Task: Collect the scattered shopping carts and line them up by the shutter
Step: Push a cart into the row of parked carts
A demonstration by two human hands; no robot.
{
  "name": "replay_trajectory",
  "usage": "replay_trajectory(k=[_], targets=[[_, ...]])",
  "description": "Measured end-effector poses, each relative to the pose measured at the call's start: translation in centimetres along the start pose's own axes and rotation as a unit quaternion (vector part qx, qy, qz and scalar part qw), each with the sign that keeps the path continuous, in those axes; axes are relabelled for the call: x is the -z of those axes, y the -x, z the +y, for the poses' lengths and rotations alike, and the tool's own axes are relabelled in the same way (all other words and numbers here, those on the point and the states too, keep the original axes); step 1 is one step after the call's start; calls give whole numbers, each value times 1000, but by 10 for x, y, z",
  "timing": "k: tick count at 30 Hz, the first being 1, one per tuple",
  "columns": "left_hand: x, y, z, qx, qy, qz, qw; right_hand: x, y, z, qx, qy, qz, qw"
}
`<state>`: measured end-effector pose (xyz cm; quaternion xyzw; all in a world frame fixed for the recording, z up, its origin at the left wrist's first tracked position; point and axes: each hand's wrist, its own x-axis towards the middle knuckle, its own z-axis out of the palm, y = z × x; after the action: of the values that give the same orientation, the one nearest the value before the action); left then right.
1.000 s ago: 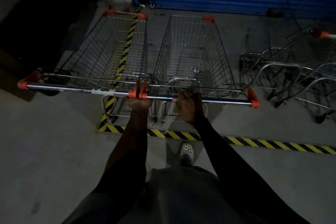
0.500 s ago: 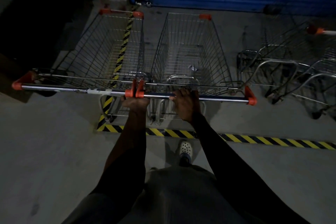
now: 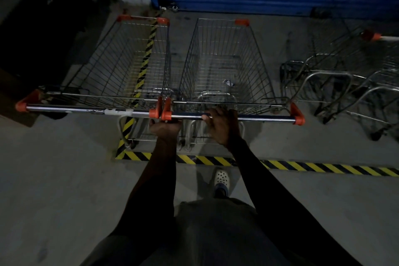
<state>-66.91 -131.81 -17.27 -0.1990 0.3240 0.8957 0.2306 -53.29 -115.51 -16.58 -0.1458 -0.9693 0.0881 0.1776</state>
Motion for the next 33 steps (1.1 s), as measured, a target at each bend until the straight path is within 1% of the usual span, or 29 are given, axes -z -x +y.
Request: replay_trajectory(k=[2, 4, 6, 8, 11, 12, 14, 19, 22, 27, 33], targets=[[-13, 11, 4, 7, 87, 54, 995, -1, 1, 1, -10, -13, 3, 1000], [-21, 12, 1, 25, 126, 47, 991, -1, 2, 0, -12, -18, 9, 1000], [-20, 10, 2, 13, 142, 32, 989, -2, 2, 1, -13, -21, 11, 1000], [-21, 11, 4, 19, 136, 26, 990, -4, 2, 2, -12, -17, 14, 1000], [-21, 10, -1, 13, 157, -8, 987, -5, 2, 3, -11, -12, 25, 1000], [-22, 10, -2, 11, 171, -11, 985, -5, 2, 3, -10, -10, 26, 1000], [-20, 7, -3, 10, 164, -16, 986, -6, 2, 3, -11, -6, 27, 1000], [-25, 12, -2, 2, 129, 17, 991, -5, 0, 4, -12, -1, 34, 999], [-25, 8, -2, 8, 144, 21, 989, -7, -2, 5, -17, 2, 25, 1000], [-13, -3, -8, 10, 164, 0, 986, -8, -1, 7, -15, 8, 18, 1000], [-7, -18, -9, 16, 173, 36, 984, -8, -1, 6, -19, 15, 5, 1000]])
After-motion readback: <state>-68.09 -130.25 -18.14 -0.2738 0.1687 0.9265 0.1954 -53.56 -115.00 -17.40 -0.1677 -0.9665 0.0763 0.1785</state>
